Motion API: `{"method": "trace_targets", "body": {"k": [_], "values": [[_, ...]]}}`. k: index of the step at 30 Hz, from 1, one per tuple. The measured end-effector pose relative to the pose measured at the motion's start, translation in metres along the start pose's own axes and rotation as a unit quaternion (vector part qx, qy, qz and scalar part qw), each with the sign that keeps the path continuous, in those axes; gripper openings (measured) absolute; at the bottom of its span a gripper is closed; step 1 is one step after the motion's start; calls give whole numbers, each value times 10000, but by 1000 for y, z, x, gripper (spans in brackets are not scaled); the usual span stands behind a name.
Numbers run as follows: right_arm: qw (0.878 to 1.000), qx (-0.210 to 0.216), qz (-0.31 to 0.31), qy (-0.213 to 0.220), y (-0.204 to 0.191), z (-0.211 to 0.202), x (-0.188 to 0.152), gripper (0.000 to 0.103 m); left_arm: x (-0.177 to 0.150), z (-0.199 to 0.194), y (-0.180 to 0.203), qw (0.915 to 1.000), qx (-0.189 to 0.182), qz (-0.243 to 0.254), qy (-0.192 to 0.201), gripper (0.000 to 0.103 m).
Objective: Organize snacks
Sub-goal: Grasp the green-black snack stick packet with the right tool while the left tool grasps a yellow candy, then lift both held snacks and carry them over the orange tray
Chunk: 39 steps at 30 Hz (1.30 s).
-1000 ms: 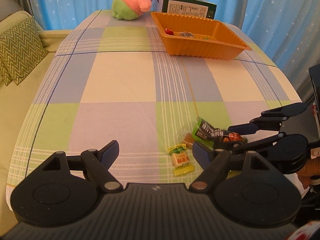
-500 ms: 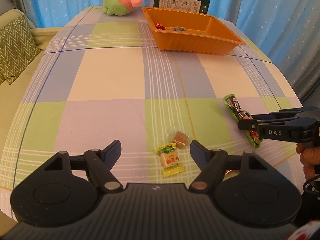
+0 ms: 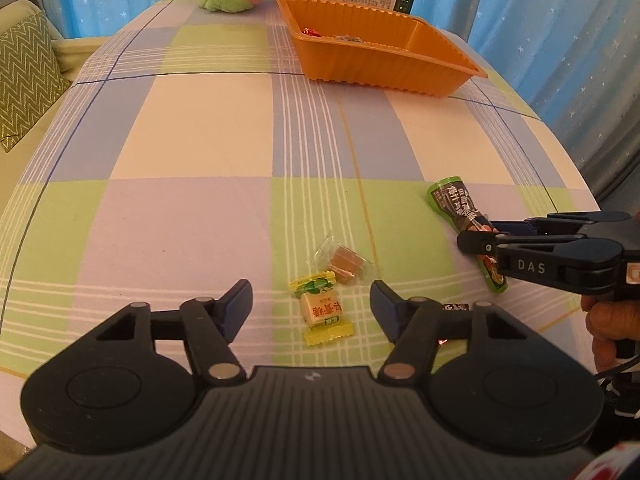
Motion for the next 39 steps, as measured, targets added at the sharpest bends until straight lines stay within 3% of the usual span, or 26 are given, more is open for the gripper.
{"method": "trace_targets", "body": {"k": [4, 8, 14, 39], "values": [[9996, -12, 263, 95, 6, -8, -2, 30, -2, 8, 7, 9999, -12, 112, -63, 42], [9990, -35, 414, 181, 11, -15, -1, 30, -7, 14, 14, 9997, 85, 205, -83, 37], [9984, -59, 494, 275, 16, -22, 2, 30, -12, 18, 12, 9988, 364, 342, -13, 19], [9944, -85, 820, 659, 11, -83, 17, 30, 23, -33, 38, 9990, 123, 123, 416, 18]]}}
Point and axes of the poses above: each gripper's, at about its wrist camera, not at the fingertips, and z roughly the way its jaws point, y to its right, x to its top, the point moved 10 cm from there along z, roughly the way its jaws point
